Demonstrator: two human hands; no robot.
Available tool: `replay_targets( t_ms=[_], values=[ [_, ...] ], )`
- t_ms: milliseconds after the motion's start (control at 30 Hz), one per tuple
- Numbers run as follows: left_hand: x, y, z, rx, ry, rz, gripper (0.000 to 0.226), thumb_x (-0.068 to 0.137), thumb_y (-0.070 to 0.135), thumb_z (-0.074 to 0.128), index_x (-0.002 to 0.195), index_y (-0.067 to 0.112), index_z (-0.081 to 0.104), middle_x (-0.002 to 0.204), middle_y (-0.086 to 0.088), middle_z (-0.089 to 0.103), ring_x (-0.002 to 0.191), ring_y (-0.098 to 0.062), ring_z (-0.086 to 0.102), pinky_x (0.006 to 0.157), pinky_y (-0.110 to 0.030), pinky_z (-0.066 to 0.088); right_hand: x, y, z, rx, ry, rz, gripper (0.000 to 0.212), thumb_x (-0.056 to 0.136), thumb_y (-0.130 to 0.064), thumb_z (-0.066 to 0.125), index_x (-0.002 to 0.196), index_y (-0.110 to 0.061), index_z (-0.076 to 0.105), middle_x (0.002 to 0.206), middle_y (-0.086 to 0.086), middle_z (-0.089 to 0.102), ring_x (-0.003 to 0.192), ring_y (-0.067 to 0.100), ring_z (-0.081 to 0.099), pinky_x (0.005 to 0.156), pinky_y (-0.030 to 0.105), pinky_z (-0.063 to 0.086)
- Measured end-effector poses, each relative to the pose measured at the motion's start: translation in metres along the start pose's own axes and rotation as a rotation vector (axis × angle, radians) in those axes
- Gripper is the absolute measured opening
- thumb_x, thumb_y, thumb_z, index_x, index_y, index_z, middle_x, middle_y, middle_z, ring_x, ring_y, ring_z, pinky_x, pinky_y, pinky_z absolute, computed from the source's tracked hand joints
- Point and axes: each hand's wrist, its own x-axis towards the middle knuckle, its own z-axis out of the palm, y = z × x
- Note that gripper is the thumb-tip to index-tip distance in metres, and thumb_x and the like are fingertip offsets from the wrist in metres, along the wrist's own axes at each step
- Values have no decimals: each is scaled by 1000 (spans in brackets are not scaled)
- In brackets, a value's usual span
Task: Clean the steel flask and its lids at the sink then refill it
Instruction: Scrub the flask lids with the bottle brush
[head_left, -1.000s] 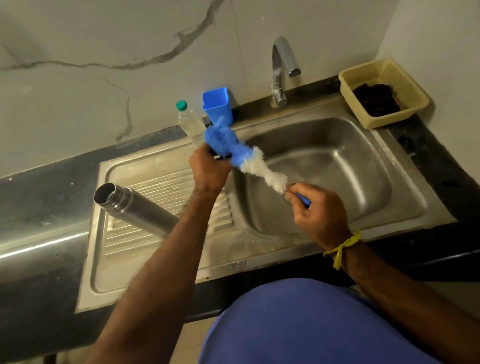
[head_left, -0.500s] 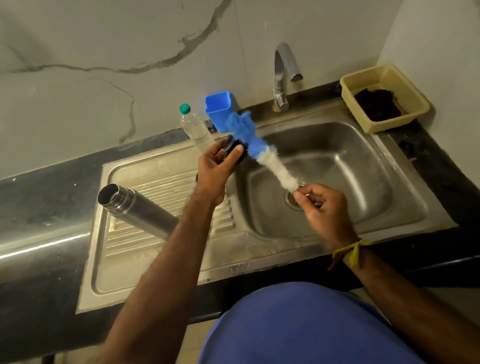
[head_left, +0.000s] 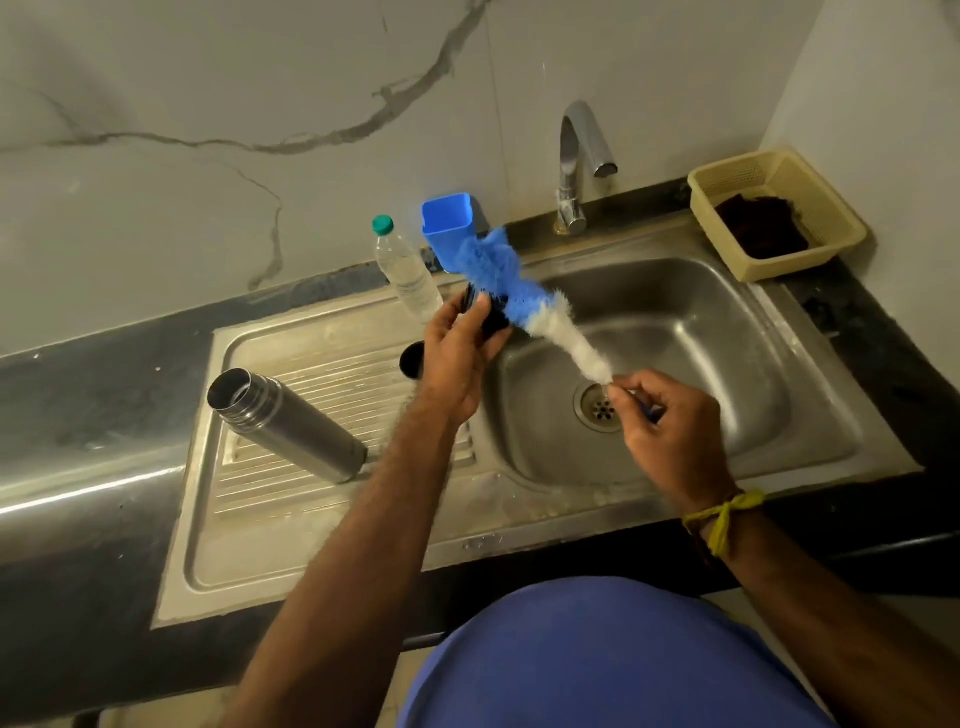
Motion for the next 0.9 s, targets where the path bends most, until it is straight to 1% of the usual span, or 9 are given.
replay_targets(
  t_ms=[100, 167, 267, 367, 433, 600, 733, 800, 900],
  values=[
    [-1, -1, 11, -82, 127, 9, 32, 101, 20, 61, 126, 1, 56, 103, -13, 69, 79, -18, 73, 63, -26, 61, -2, -5, 5, -15, -12, -59, 8, 93, -18, 69, 88, -12, 72, 78, -2, 72, 68, 15, 67, 62, 38, 56],
    [1, 4, 11, -121, 172, 13, 36, 99, 25, 64, 123, -1, 58, 99, -14, 68, 71, -17, 71, 57, -23, 58, -10, -3, -3, -40, -3, -96, 6, 93, -16, 69, 90, -12, 72, 80, -2, 71, 69, 13, 66, 61, 38, 56],
    [3, 7, 14, -178, 176, -73, 25, 96, 18, 69, 113, 1, 63, 99, -14, 72, 85, -24, 76, 68, -30, 63, -13, 3, -5, -66, 29, -106, 4, 93, -13, 69, 92, -11, 72, 82, -2, 72, 71, 13, 67, 62, 37, 57],
    [4, 10, 23, -315, 157, -137, 35, 97, 26, 67, 121, 3, 61, 98, -12, 70, 86, -24, 74, 68, -36, 63, -18, 8, 3, -86, 2, -126, 5, 93, -14, 69, 95, -10, 72, 85, -1, 72, 74, 16, 67, 65, 37, 56],
    [6, 15, 25, -371, 172, -137, 41, 97, 31, 66, 127, 3, 61, 100, -11, 70, 91, -24, 71, 78, -37, 63, -22, 13, 1, -56, 30, -87, 5, 92, -13, 69, 95, -11, 73, 81, -4, 70, 71, 10, 65, 63, 33, 55],
    [7, 25, 32, -336, 116, -79, 27, 99, 25, 64, 115, 3, 63, 93, -13, 65, 70, -13, 63, 62, -21, 59, -17, 4, 4, 190, -4, 156, 6, 90, -5, 70, 86, -8, 73, 67, -5, 67, 58, 7, 59, 54, 18, 45],
    [7, 33, 22, -214, -51, 6, 11, 100, 12, 61, 98, 4, 67, 102, -18, 70, 86, -20, 68, 81, -30, 60, -13, -4, 0, 526, -98, 491, 9, 93, -6, 66, 87, -6, 73, 55, -5, 54, 41, 2, 40, 37, 16, 30],
    [4, 34, 13, -148, -157, 27, 12, 99, 7, 60, 99, 4, 72, 108, -19, 72, 100, -24, 70, 92, -35, 58, -9, -1, -4, 594, -188, 620, 12, 94, -10, 65, 88, -9, 75, 57, 5, 47, 38, 8, 29, 39, 15, 18],
    [4, 37, -6, -30, -291, 69, 22, 99, 0, 56, 110, 5, 74, 114, -17, 73, 109, -26, 70, 97, -37, 57, -3, 4, -13, 626, -301, 706, 12, 94, -14, 65, 92, -8, 75, 59, 8, 46, 37, 9, 23, 41, 15, 15]
  ],
)
